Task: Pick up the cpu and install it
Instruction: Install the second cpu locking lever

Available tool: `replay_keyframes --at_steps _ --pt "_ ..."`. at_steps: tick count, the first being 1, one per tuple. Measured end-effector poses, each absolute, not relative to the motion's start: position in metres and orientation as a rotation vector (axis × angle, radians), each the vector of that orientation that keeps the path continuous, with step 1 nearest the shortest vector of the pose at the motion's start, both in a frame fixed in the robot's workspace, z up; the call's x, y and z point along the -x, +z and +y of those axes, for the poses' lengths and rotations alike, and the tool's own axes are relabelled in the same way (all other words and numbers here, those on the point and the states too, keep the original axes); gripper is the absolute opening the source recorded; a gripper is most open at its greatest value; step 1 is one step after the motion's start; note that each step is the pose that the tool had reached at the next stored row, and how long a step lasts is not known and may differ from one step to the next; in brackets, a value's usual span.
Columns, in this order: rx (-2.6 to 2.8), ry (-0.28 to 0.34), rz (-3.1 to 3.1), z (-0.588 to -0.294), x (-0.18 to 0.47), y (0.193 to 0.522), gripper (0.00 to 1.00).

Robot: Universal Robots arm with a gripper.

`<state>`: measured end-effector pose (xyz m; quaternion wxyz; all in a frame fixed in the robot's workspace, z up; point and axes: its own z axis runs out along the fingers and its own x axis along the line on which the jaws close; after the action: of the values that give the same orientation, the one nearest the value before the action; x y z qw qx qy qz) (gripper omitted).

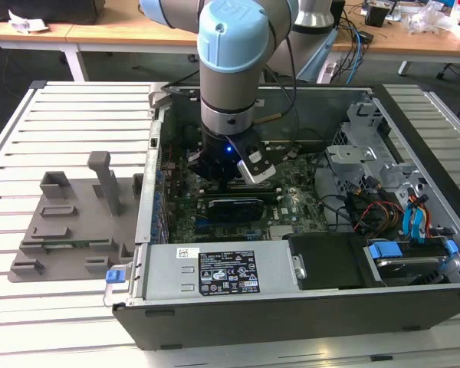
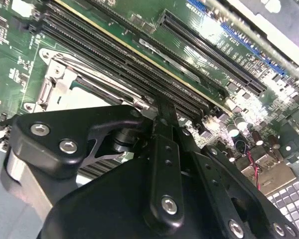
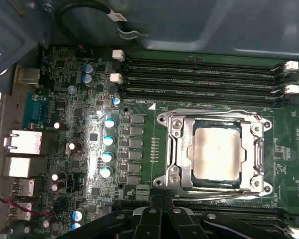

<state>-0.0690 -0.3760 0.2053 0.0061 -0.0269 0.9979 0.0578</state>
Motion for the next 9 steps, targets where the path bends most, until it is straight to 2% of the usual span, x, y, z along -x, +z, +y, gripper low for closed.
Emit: replay_keyframes --at_steps 9 --pt "0.086 0.197 3.122 -0.3695 0.0708 0.1994 0.11"
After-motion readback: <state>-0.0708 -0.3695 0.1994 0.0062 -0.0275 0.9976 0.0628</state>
